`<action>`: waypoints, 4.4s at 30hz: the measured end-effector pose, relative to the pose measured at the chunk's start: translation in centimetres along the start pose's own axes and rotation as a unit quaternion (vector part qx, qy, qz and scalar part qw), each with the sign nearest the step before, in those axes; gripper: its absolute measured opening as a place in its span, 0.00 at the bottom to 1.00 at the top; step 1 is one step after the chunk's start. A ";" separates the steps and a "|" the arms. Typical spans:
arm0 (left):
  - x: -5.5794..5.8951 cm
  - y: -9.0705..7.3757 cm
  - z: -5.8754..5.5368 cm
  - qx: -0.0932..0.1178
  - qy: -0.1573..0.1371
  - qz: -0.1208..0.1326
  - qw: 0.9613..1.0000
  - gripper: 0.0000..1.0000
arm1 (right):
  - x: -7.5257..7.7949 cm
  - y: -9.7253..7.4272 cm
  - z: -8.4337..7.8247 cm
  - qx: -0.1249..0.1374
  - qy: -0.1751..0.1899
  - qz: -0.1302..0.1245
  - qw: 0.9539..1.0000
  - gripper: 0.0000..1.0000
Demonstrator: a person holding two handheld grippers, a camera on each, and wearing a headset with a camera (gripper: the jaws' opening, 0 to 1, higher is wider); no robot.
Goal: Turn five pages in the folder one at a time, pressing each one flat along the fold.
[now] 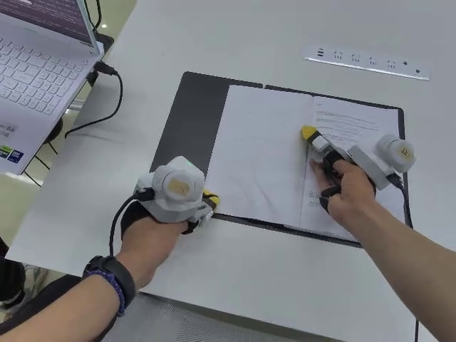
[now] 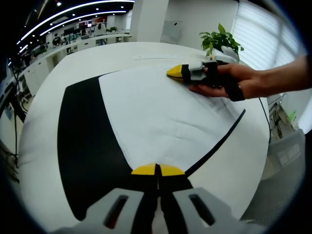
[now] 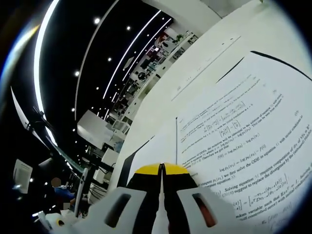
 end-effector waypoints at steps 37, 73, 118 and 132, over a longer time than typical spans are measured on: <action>0.2 0.3 0.0 0.005 0.005 0.009 1.000 0.00 | 0.1 5.2 4.4 0.040 0.004 -0.043 0.998 0.00; 0.2 0.2 0.0 0.012 0.010 0.012 1.000 0.00 | -0.4 0.3 0.6 0.003 -0.040 -0.013 0.999 0.00; 0.4 0.0 -0.3 0.020 0.014 0.013 1.000 0.00 | -0.4 -8.0 -5.8 -0.031 -0.039 0.004 0.999 0.00; 0.4 -0.1 -0.3 0.022 0.022 0.014 0.999 0.00 | -1.0 -10.5 -7.9 -0.049 -0.051 0.010 0.997 0.00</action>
Point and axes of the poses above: the centre of the closed fingertips' face, and the gripper's own axes: y roughly forward along the fingers, x roughly to its right, z roughly out of its top, the point moved 6 cm from there along -y, roughly backward along the fingers, and after that the axes turned 7 degrees about -y, right-handed, at the moved point
